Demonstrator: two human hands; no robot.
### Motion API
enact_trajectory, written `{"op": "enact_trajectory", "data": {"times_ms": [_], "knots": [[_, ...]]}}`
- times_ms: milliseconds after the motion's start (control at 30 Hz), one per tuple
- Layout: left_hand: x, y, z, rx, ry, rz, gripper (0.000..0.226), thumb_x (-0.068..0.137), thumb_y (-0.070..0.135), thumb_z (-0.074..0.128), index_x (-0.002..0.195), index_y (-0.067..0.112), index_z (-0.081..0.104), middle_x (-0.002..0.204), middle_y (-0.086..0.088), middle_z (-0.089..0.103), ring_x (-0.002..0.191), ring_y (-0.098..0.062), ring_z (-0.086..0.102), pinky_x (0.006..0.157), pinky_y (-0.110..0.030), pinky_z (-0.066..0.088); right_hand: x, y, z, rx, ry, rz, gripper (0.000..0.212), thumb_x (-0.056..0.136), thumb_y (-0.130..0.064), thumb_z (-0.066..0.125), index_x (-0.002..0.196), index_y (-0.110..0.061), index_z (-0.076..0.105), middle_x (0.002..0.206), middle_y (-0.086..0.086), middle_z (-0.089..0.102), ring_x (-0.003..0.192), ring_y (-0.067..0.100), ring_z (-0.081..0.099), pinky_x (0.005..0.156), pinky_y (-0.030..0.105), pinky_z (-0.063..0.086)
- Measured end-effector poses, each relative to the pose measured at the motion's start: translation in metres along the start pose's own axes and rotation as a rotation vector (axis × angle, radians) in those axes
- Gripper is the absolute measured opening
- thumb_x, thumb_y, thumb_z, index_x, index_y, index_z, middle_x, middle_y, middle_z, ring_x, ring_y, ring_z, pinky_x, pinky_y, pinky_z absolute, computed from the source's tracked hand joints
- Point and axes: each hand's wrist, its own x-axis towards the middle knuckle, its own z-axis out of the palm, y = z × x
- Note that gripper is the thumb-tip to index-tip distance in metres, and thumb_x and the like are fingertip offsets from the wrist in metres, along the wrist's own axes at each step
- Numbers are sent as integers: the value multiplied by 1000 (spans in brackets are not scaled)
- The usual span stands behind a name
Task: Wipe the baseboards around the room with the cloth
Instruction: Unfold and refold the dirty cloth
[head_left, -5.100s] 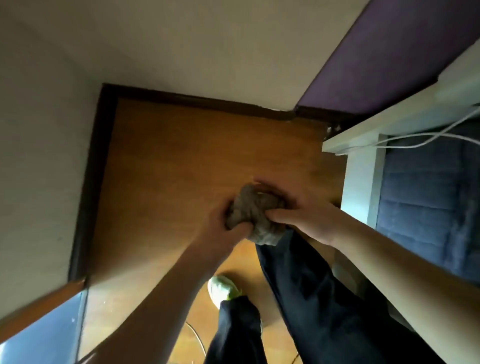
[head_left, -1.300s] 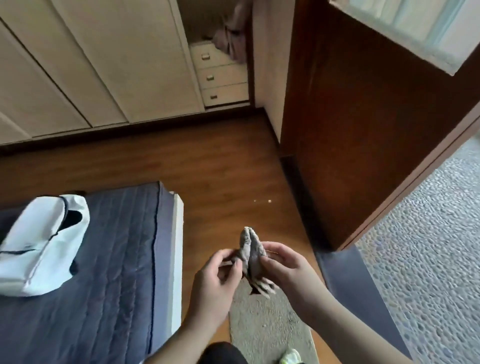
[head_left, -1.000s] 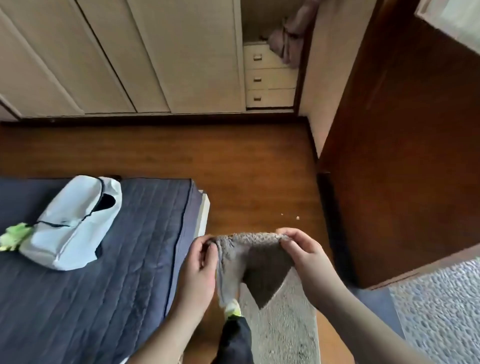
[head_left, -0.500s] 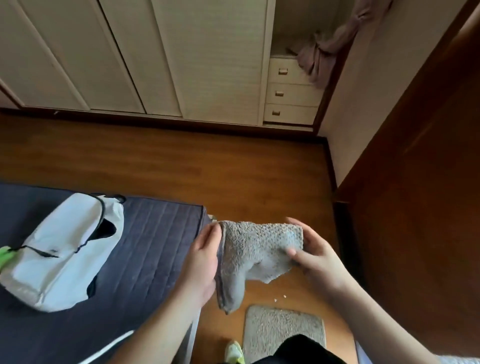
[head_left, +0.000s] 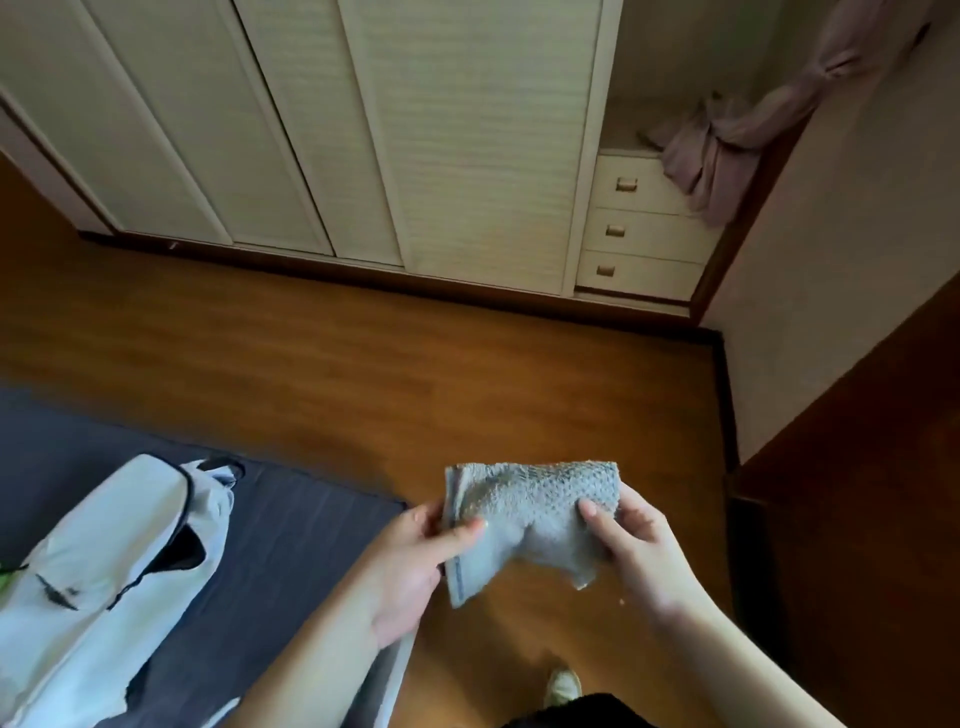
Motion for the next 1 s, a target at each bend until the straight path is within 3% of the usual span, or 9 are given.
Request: {"op": "enact_trajectory", "data": {"times_ms": [100, 200, 333, 400, 467, 533, 600, 667, 1000], "knots": [[29, 24, 0, 99, 159, 100, 57, 64, 61, 86, 109, 29, 73, 118, -2, 72, 116, -19, 65, 108, -46, 41, 51, -23, -7, -104, -51, -54, 20, 92, -30, 61, 105, -22, 74, 108, 10, 75, 101, 25, 71, 85, 38, 59], [50, 43, -6, 241, 308, 201, 48, 72, 68, 71, 107, 35, 67, 110, 2, 72, 109, -20, 67, 101, -50, 49, 97, -35, -3, -224, -127, -82, 19, 95, -32, 59, 98, -25, 76, 102, 1, 76, 98, 17, 72, 80, 31, 59], [84, 64, -31, 428, 458, 271, 25, 88, 64, 55, 109, 51, 57, 102, 24, 69, 96, 8, 63, 74, -13, 44, 164, -33, 18, -386, -148, -110, 20, 92, -41, 58, 101, -34, 74, 101, -9, 76, 99, 8, 70, 82, 27, 57], [106, 77, -53, 460, 522, 278, 48, 81, 71, 48, 121, 45, 54, 110, 28, 66, 106, 9, 59, 78, -8, 42, 200, -32, 34, -458, -152, -139, 19, 91, -45, 58, 99, -39, 73, 96, -12, 75, 94, 1, 68, 75, 20, 53], [130, 90, -78, 458, 550, 292, 72, 79, 71, 45, 141, 33, 47, 128, 23, 60, 122, 1, 54, 92, -16, 43, 236, -34, 55, -479, -171, -151, 17, 91, -46, 58, 98, -45, 73, 97, -18, 75, 92, -1, 69, 71, 17, 52], [152, 107, -99, 420, 581, 337, 68, 80, 71, 45, 139, 36, 48, 121, 21, 63, 114, 4, 57, 87, -14, 43, 270, -39, 76, -468, -191, -146, 16, 90, -47, 59, 99, -45, 72, 99, -17, 75, 91, 3, 71, 69, 21, 56], [173, 127, -116, 403, 640, 377, 40, 80, 70, 47, 115, 53, 53, 98, 21, 67, 94, 5, 63, 70, -7, 44, 303, -47, 96, -418, -208, -136, 17, 91, -43, 60, 103, -46, 72, 103, -14, 75, 93, 6, 72, 70, 20, 57], [194, 148, -132, 335, 669, 397, 25, 80, 67, 51, 104, 59, 52, 98, 24, 67, 90, 6, 64, 67, -4, 43, 333, -57, 113, -357, -221, -117, 21, 92, -38, 62, 110, -44, 70, 108, -11, 75, 98, 9, 72, 74, 20, 58], [305, 225, -204, -169, 530, 289, 41, 68, 51, 76, 108, 47, 66, 106, 10, 74, 94, -13, 73, 65, -25, 59, 484, -87, 155, -169, -334, 100, 31, 92, -34, 67, 122, -37, 63, 119, 4, 72, 107, 27, 71, 80, 38, 61]]}}
